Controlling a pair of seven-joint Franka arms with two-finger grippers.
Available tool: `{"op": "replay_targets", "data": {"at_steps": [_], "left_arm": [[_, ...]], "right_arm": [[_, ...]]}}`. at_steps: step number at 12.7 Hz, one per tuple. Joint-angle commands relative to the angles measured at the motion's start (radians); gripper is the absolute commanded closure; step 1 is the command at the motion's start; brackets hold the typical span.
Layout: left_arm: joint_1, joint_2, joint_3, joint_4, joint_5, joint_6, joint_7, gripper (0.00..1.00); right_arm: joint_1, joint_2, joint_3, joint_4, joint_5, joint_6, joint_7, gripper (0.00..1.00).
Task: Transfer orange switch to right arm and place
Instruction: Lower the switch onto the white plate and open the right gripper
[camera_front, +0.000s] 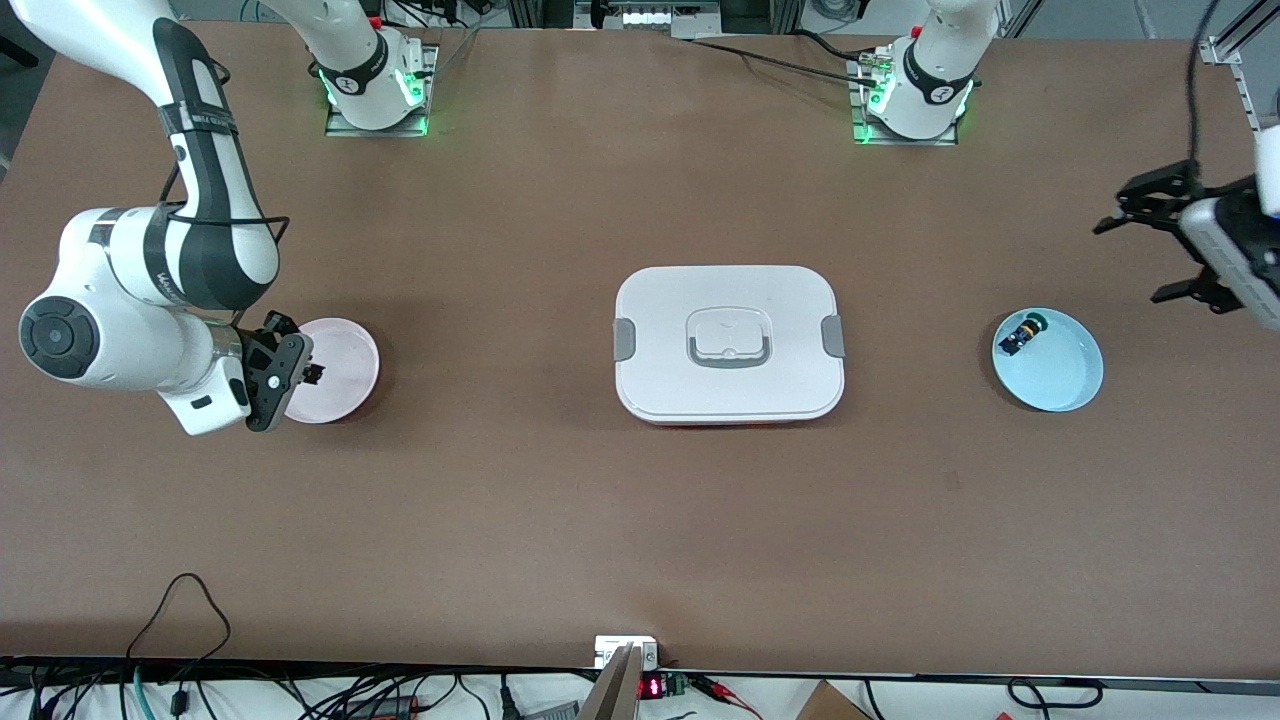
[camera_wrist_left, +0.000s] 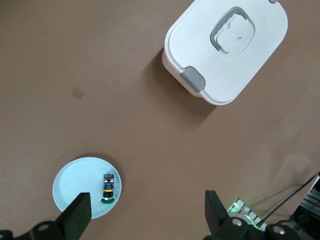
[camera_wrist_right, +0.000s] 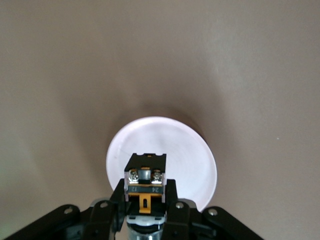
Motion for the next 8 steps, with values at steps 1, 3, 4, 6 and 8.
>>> {"op": "replay_targets", "data": {"at_steps": [1, 3, 4, 6, 8], "left_arm": [[-0.124, -0.044, 0.009, -0.028, 0.088, -0.014, -0.242, 0.0], [-0.245, -0.057, 0.023, -0.027, 0.154, -0.051, -0.481, 0.0], [-0.292, -0.07, 0.039, -0.03, 0.171, -0.051, -0.523, 0.0], [-0.374, -0.08, 0.155, -0.048, 0.161, -0.037, -0.516, 0.0], [-0.474, -0.121, 0.329, -0.097, 0.159, 0.022, -0.514, 0.0]], "right_arm": [[-0.034, -0.06, 0.014, -0.136, -0.039, 0.129, -0.119, 0.93], [-0.035, -0.076, 0.014, -0.204, -0.082, 0.197, -0.135, 0.93], [-0.035, -0.077, 0.014, -0.232, -0.086, 0.221, -0.135, 0.93], [-0.035, -0.079, 0.014, -0.298, -0.086, 0.29, -0.135, 0.93], [-0.038, -0.077, 0.015, -0.368, -0.086, 0.37, -0.139, 0.93]]}}
